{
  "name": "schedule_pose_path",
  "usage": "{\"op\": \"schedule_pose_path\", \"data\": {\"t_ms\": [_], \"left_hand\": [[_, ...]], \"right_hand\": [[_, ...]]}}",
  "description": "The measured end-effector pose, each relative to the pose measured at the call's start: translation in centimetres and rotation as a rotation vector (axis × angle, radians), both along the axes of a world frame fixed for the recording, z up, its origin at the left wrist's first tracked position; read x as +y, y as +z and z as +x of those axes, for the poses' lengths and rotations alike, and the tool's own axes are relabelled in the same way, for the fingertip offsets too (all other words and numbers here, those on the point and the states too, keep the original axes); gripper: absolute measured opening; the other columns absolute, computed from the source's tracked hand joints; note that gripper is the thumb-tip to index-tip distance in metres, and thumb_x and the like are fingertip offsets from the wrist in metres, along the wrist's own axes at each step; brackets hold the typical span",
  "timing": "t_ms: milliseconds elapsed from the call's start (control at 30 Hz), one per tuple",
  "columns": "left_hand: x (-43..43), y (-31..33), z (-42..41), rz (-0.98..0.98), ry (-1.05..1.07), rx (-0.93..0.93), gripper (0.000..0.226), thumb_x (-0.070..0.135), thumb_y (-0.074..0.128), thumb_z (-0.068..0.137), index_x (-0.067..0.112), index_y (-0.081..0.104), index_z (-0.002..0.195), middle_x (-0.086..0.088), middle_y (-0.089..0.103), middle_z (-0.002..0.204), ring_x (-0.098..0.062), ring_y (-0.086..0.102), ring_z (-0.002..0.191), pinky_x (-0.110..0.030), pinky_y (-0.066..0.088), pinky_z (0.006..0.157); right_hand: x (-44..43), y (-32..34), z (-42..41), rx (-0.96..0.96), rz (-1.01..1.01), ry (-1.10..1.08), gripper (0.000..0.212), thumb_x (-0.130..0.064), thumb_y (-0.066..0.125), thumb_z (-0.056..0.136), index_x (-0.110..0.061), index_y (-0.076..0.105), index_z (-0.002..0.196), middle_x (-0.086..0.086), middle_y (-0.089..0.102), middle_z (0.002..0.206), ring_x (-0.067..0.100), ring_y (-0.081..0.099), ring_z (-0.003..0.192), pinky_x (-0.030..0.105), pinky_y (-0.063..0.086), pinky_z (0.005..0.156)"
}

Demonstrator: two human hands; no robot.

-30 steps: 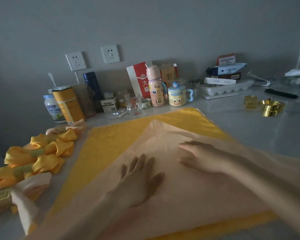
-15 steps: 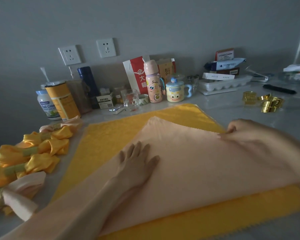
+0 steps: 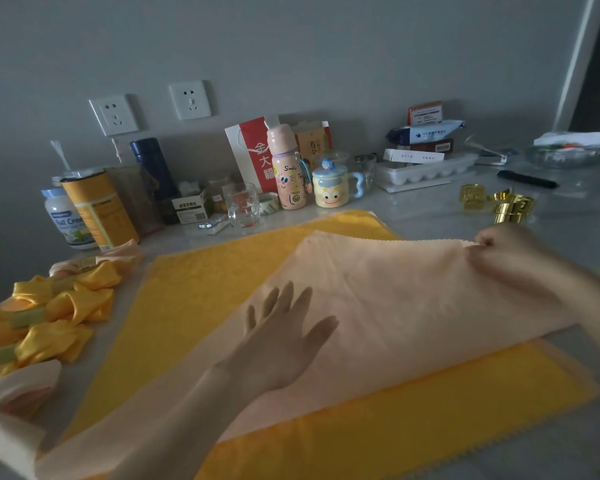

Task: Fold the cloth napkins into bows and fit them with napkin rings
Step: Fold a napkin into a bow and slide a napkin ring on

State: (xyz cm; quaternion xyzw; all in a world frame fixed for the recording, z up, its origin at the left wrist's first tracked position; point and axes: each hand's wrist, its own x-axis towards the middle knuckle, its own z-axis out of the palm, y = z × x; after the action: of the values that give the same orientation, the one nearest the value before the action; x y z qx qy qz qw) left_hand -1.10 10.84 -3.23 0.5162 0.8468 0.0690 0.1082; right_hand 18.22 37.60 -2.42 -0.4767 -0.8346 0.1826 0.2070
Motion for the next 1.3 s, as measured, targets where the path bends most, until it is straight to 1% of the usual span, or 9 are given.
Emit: {"op": "schedule_pose_path", "data": {"t_ms": [167,500,667,767,833,900,1067,1167,1300], "left_hand": [[-0.2,-1.6,0.4,-0.079,0.009,0.039,0.066,0.059,0.017,0.094,0.03,-0.002,0.15,0.002,-0.016,0.157,-0.017,-0.016,0.144,-0.045,-0.011,0.116],[-1.2,-2.5,0.5,-0.045,0.052,0.063,0.066,0.061,0.014,0.093,0.033,-0.004,0.15,0.003,-0.018,0.157,-0.016,-0.017,0.144,-0.043,-0.013,0.116],[-0.6,-2.7,0.1,-0.017,0.059,0.103,0.065,0.061,0.015,0.093,0.033,-0.001,0.15,0.003,-0.014,0.157,-0.016,-0.014,0.144,-0.043,-0.011,0.116],[-0.5,-2.8,0.2,-0.015,0.058,0.105,0.065,0.06,0.014,0.093,0.032,-0.001,0.15,0.003,-0.014,0.158,-0.016,-0.013,0.144,-0.043,-0.01,0.116],[-0.6,-2.8,0.1,-0.009,0.06,0.113,0.065,0.06,0.014,0.094,0.032,-0.001,0.15,0.003,-0.014,0.158,-0.016,-0.012,0.144,-0.043,-0.01,0.116],[-0.6,-2.8,-0.1,0.005,0.068,0.107,0.065,0.06,0.014,0.094,0.032,-0.002,0.15,0.003,-0.014,0.158,-0.016,-0.012,0.145,-0.042,-0.01,0.117],[-0.6,-2.4,0.6,0.302,-0.068,0.228,0.066,0.059,0.007,0.091,0.03,0.014,0.149,0.007,0.0,0.158,-0.002,-0.012,0.139,-0.03,-0.013,0.115],[-0.2,-2.0,2.8,0.21,-0.162,0.095,0.082,0.061,-0.006,0.075,0.031,0.014,0.148,0.015,0.004,0.156,0.01,-0.011,0.129,-0.027,-0.012,0.113],[0.3,-3.5,3.7,0.092,-0.176,0.106,0.128,0.086,-0.032,0.039,0.031,0.001,0.15,0.016,-0.004,0.157,0.0,-0.012,0.141,-0.039,-0.012,0.115]], "right_hand": [[0.8,-0.5,0.5,-0.074,-0.068,0.022,0.025,-0.011,0.062,0.085,-0.007,0.058,0.06,0.006,0.055,0.065,0.022,0.051,0.067,0.026,0.032,0.054],[0.5,-1.3,0.0,-0.094,-0.04,-0.005,0.045,-0.015,0.058,0.085,-0.015,0.027,0.053,0.005,0.027,0.056,0.021,0.029,0.055,0.031,0.017,0.054],[0.6,-2.1,-0.4,-0.106,0.049,-0.042,0.041,-0.016,0.048,0.091,-0.01,0.032,0.054,0.006,0.038,0.056,0.021,0.035,0.053,0.031,0.02,0.05],[-0.4,-1.9,-0.7,-0.152,0.107,-0.071,0.032,-0.017,0.042,0.095,-0.009,0.044,0.064,0.011,0.053,0.073,0.029,0.05,0.071,0.033,0.034,0.06],[-1.7,-1.4,-1.0,-0.294,0.269,-0.105,0.013,-0.013,0.044,0.092,-0.006,0.055,0.091,0.015,0.057,0.1,0.033,0.053,0.096,0.037,0.039,0.079],[-3.6,-0.9,-1.4,-0.349,0.368,-0.085,0.029,-0.01,0.046,0.091,-0.005,0.05,0.118,0.015,0.053,0.119,0.033,0.049,0.111,0.037,0.037,0.09],[-12.7,-0.3,-1.2,-0.042,0.251,0.466,0.034,-0.015,0.04,0.098,-0.013,0.05,0.13,0.002,0.049,0.135,0.017,0.043,0.126,0.027,0.032,0.104],[-15.7,-1.0,-1.3,-0.071,0.076,0.65,0.037,-0.019,0.035,0.1,-0.012,0.047,0.134,0.0,0.044,0.142,0.015,0.036,0.133,0.024,0.026,0.109],[-15.1,-3.0,-1.2,-0.243,0.07,0.66,0.046,-0.033,0.027,0.102,-0.018,0.031,0.145,0.0,0.024,0.154,0.015,0.017,0.143,0.032,0.01,0.117]]}}
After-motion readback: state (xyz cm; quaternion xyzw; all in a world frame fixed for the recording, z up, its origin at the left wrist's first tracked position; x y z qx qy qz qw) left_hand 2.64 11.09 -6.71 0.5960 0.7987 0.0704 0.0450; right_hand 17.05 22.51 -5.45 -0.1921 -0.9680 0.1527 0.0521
